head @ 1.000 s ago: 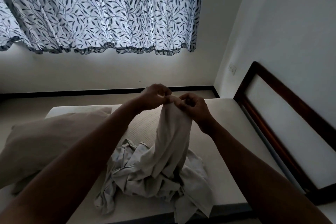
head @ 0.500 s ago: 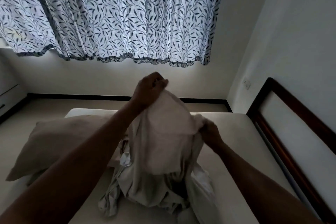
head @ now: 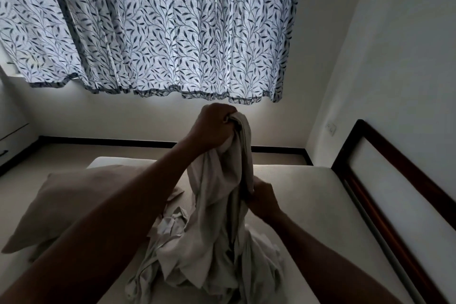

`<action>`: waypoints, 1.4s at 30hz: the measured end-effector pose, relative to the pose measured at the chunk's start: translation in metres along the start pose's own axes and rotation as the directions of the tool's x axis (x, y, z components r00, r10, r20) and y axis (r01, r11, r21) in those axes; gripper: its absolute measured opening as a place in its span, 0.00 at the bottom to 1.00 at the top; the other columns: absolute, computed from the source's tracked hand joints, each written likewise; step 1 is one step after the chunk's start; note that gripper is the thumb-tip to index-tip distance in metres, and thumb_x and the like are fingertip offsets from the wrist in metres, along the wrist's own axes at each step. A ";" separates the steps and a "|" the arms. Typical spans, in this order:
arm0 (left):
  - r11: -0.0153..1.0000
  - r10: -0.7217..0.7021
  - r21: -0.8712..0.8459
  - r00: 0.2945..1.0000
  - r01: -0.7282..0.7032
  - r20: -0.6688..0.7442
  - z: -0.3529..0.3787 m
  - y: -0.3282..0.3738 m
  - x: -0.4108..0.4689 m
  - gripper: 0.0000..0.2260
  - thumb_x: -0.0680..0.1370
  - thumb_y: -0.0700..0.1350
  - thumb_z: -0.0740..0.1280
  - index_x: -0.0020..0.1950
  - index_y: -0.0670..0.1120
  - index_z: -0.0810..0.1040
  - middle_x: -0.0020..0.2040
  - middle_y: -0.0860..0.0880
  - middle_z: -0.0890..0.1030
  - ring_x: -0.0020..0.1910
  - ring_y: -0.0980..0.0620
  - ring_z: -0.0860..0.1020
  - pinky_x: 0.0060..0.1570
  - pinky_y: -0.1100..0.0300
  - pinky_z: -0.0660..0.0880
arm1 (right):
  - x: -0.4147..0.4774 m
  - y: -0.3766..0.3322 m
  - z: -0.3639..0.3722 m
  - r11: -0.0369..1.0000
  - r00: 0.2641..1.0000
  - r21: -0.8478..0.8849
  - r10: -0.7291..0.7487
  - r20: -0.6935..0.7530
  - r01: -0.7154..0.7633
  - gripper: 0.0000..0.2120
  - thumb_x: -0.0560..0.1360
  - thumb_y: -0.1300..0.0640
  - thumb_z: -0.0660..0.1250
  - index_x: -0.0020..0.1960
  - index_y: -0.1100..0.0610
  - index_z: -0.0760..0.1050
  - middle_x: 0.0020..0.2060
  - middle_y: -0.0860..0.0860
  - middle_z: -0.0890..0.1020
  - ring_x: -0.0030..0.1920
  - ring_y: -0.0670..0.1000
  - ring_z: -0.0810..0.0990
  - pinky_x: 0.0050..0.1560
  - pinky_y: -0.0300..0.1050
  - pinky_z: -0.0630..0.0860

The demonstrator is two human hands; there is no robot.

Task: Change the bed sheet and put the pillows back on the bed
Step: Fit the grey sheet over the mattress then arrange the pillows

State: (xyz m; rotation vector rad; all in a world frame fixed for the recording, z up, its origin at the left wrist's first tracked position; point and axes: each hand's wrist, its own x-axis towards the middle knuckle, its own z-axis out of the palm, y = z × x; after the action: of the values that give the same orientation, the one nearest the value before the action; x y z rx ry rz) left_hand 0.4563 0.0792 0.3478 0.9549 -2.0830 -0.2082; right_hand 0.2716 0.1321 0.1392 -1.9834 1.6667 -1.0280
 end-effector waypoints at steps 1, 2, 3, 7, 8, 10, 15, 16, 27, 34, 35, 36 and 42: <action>0.999 -0.015 -0.042 0.998 0.012 -0.066 -0.006 0.001 0.000 0.04 0.66 0.41 0.62 0.32 0.43 0.70 0.28 0.48 0.71 0.32 0.55 0.69 0.34 0.56 0.62 | -0.008 0.014 0.007 0.995 0.995 -0.021 0.094 0.016 -0.094 0.06 0.75 0.60 0.69 0.40 0.56 0.74 0.33 0.44 0.76 0.34 0.49 0.76 0.32 0.34 0.66; 0.997 -0.039 -0.070 0.992 0.031 -0.121 -0.011 0.000 0.000 0.04 0.66 0.40 0.62 0.32 0.42 0.70 0.27 0.49 0.70 0.31 0.57 0.67 0.33 0.59 0.63 | -0.013 0.027 0.009 0.982 0.982 -0.040 0.186 0.005 -0.186 0.09 0.76 0.61 0.67 0.38 0.55 0.72 0.32 0.45 0.75 0.35 0.52 0.77 0.30 0.35 0.65; 0.996 -0.066 -0.076 0.984 0.054 -0.164 -0.017 -0.003 -0.002 0.05 0.67 0.40 0.62 0.31 0.43 0.70 0.27 0.51 0.68 0.31 0.58 0.66 0.32 0.62 0.63 | -0.014 0.034 0.006 0.958 0.958 -0.017 0.285 -0.021 -0.285 0.10 0.76 0.61 0.66 0.37 0.55 0.72 0.32 0.47 0.76 0.37 0.54 0.78 0.30 0.36 0.65; 0.947 -0.294 0.060 0.927 0.315 -0.231 -0.039 -0.039 -0.013 0.06 0.66 0.45 0.60 0.30 0.45 0.71 0.29 0.48 0.72 0.35 0.47 0.73 0.35 0.56 0.62 | 0.024 0.001 -0.051 0.885 0.872 0.336 0.416 -0.259 -0.323 0.08 0.72 0.56 0.62 0.41 0.57 0.79 0.38 0.53 0.82 0.42 0.54 0.80 0.38 0.45 0.70; 0.912 -0.365 0.107 0.904 0.395 -0.223 -0.042 -0.048 -0.017 0.07 0.65 0.46 0.60 0.31 0.44 0.73 0.30 0.46 0.73 0.36 0.45 0.75 0.36 0.56 0.62 | 0.039 -0.020 -0.071 0.899 0.878 0.379 0.351 -0.326 -0.219 0.08 0.71 0.55 0.61 0.39 0.56 0.78 0.35 0.50 0.81 0.39 0.50 0.78 0.39 0.45 0.69; 0.879 -0.426 0.155 0.889 0.450 -0.166 -0.040 -0.061 -0.020 0.12 0.66 0.48 0.59 0.34 0.42 0.77 0.32 0.45 0.75 0.39 0.42 0.79 0.37 0.57 0.63 | 0.064 -0.065 -0.106 0.930 0.892 0.367 0.174 -0.418 -0.009 0.07 0.73 0.59 0.63 0.38 0.54 0.77 0.33 0.46 0.79 0.36 0.44 0.75 0.39 0.45 0.70; 0.924 -0.188 -0.288 0.954 0.253 0.233 -0.015 -0.018 -0.009 0.17 0.73 0.48 0.76 0.60 0.45 0.81 0.42 0.49 0.81 0.36 0.59 0.76 0.36 0.64 0.70 | 0.096 -0.140 -0.132 0.954 0.934 0.142 -0.215 -0.284 0.263 0.06 0.75 0.56 0.71 0.46 0.57 0.85 0.38 0.52 0.85 0.41 0.52 0.84 0.42 0.46 0.76; 0.942 -0.128 -0.271 0.960 0.196 0.248 -0.010 -0.008 -0.004 0.18 0.72 0.51 0.75 0.57 0.43 0.82 0.39 0.49 0.80 0.33 0.61 0.74 0.34 0.64 0.69 | 0.096 -0.141 -0.127 0.950 0.935 0.153 -0.222 -0.278 0.272 0.06 0.74 0.54 0.72 0.46 0.56 0.85 0.38 0.50 0.85 0.41 0.51 0.84 0.42 0.45 0.76; 0.936 -0.178 -0.322 0.981 0.143 -0.081 -0.019 -0.007 0.012 0.11 0.72 0.39 0.65 0.31 0.52 0.77 0.27 0.59 0.75 0.32 0.67 0.71 0.33 0.63 0.68 | 0.003 0.030 -0.024 0.983 0.995 -0.156 0.100 -0.007 -0.100 0.08 0.74 0.54 0.67 0.39 0.56 0.80 0.32 0.49 0.83 0.32 0.48 0.80 0.37 0.51 0.80; 0.916 -0.401 -0.078 0.893 0.393 -0.202 -0.035 -0.055 0.005 0.16 0.72 0.54 0.63 0.37 0.41 0.80 0.31 0.48 0.78 0.37 0.52 0.79 0.35 0.57 0.67 | 0.055 -0.016 -0.094 0.952 0.815 0.233 0.293 -0.500 -0.199 0.15 0.72 0.58 0.56 0.47 0.65 0.78 0.41 0.59 0.81 0.43 0.57 0.77 0.44 0.47 0.70; 0.899 -0.428 0.012 0.883 0.438 -0.192 -0.031 -0.067 -0.002 0.18 0.71 0.54 0.62 0.37 0.39 0.80 0.32 0.41 0.79 0.40 0.48 0.81 0.37 0.56 0.66 | 0.067 -0.038 -0.114 0.940 0.797 0.321 0.280 -0.535 -0.115 0.14 0.72 0.57 0.55 0.47 0.63 0.76 0.41 0.55 0.80 0.43 0.54 0.76 0.44 0.45 0.69; 0.881 -0.449 0.074 0.875 0.468 -0.182 -0.027 -0.076 -0.009 0.19 0.70 0.54 0.61 0.37 0.38 0.79 0.34 0.37 0.79 0.42 0.44 0.82 0.38 0.56 0.66 | 0.077 -0.059 -0.131 0.933 0.799 0.357 0.249 -0.548 -0.046 0.12 0.74 0.57 0.56 0.47 0.61 0.76 0.41 0.52 0.80 0.43 0.50 0.76 0.44 0.43 0.69; 0.883 -0.355 -0.219 0.897 0.414 0.264 -0.002 -0.058 -0.017 0.23 0.70 0.48 0.77 0.63 0.46 0.80 0.32 0.53 0.80 0.31 0.59 0.76 0.34 0.64 0.73 | 0.099 -0.126 -0.145 0.987 0.933 0.001 -0.152 -0.325 0.161 0.10 0.77 0.57 0.69 0.38 0.60 0.78 0.32 0.53 0.79 0.35 0.48 0.77 0.38 0.46 0.70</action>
State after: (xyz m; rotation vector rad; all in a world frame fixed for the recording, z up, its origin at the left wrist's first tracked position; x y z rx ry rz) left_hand 0.4967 0.0508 0.3133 1.2134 -1.9656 -0.8196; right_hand 0.2595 0.0951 0.3520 -2.0412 1.6576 -1.4984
